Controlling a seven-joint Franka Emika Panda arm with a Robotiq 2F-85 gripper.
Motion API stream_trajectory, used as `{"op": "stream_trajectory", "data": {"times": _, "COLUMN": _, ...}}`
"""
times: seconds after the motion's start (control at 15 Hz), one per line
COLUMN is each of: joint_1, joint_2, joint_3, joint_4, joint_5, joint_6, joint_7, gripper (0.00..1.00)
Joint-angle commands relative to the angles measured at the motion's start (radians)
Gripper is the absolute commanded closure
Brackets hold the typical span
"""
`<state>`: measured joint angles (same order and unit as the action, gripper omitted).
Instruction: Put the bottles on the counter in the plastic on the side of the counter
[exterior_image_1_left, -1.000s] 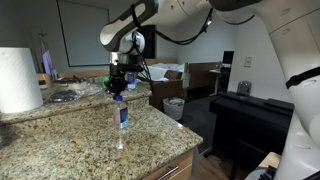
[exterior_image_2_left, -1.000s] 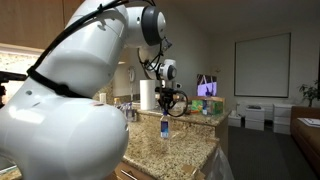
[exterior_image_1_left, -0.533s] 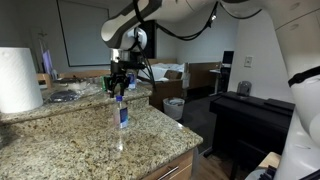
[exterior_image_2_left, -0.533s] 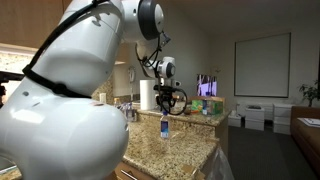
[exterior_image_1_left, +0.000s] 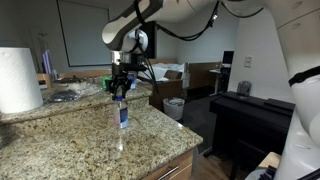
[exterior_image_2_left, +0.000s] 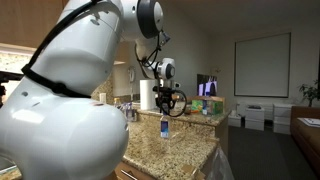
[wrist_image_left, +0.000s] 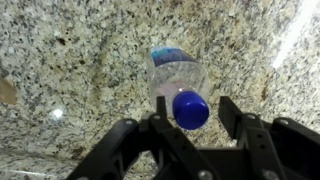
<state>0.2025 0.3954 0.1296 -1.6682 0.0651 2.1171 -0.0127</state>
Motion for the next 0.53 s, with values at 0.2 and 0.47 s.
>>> {"op": "stream_trajectory", "data": {"times": 0.2, "joint_1": -0.002, "joint_2": -0.070, "joint_3": 0.000, "joint_4": -0.067, "joint_5": -0.026, "joint_6": 0.001, "joint_7": 0.028, "gripper": 0.92}}
{"op": "stream_trajectory", "data": {"times": 0.47, "joint_1": -0.036, "joint_2": -0.131, "joint_3": -0.031, "joint_4": -0.083, "joint_5": -0.061, "joint_6": 0.018, "joint_7": -0.002, "gripper": 0.92}}
